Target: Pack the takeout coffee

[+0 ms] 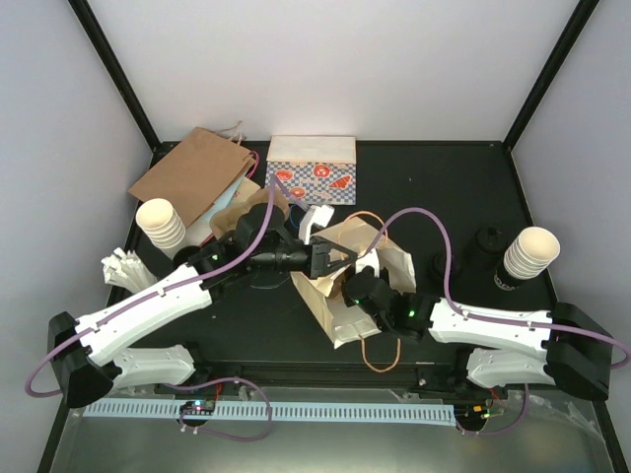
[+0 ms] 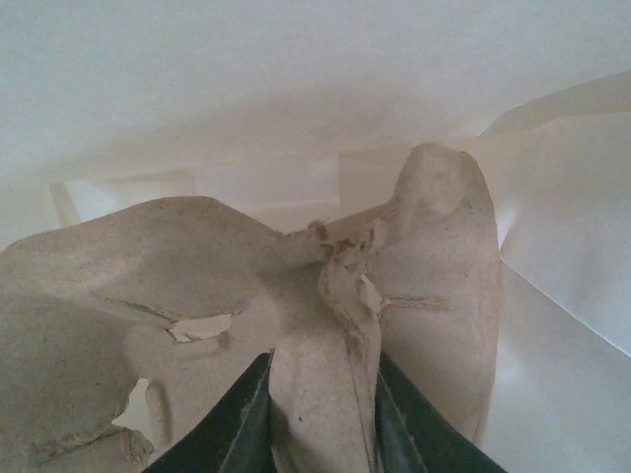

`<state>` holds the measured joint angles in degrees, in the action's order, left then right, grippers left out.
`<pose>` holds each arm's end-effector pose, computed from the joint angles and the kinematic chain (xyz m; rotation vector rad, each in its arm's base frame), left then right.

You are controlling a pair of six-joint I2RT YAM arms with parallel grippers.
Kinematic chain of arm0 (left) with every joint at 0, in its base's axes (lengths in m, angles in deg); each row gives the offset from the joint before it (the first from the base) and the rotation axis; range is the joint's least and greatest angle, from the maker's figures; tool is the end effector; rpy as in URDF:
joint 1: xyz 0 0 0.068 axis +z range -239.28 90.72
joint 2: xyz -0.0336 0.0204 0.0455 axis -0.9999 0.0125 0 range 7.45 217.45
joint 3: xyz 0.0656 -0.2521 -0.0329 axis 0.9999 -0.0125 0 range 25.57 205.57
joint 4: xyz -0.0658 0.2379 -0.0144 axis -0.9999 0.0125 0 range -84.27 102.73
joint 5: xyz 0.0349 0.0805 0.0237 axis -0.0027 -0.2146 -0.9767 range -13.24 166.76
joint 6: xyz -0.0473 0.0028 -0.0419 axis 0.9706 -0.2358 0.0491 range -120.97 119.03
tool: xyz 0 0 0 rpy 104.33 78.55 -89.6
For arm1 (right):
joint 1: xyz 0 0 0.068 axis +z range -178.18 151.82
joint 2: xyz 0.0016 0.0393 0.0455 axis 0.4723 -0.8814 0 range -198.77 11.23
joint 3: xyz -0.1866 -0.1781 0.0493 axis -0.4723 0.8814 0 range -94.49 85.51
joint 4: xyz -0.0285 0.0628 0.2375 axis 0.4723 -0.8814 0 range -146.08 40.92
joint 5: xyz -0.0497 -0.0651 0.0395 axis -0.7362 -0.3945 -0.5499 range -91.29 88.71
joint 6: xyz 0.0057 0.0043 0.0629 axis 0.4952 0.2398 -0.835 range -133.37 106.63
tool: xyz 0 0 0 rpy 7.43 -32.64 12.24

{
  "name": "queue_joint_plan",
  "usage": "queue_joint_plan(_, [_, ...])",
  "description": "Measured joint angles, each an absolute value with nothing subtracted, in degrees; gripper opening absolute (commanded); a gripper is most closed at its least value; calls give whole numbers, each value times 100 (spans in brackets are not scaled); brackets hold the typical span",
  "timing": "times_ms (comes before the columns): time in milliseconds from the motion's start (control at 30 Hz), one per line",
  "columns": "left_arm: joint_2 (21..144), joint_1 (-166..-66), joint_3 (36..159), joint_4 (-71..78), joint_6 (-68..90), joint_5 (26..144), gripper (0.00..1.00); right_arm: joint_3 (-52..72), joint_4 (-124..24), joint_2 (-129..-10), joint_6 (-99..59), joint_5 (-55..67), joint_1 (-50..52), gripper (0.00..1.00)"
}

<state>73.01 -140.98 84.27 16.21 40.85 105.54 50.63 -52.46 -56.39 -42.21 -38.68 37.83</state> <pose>0.1438 -0.2199 0.3417 0.5831 2.0852 -1.5137 0.1247 0.2075 0.2076 -0.3182 2.0469 0.2967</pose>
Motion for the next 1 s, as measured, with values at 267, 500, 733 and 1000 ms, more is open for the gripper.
queue_joint_plan(267, [7176,-14031,8335,1465,4271,10652,1,5138,-5412,-5468,-3902,-3647,3770,43])
queue_joint_plan(500, [7128,-14033,8328,1588,4033,10683,1,5149,-5720,-5241,-3502,-3159,3766,67])
queue_joint_plan(733, [7115,-14033,8330,1824,3709,10700,2,5149,-5991,-4858,-3039,-2646,3762,92])
queue_joint_plan(1000, [7115,-14031,8350,2198,3382,10685,1,5149,-6370,-4450,-2477,-1949,3762,100])
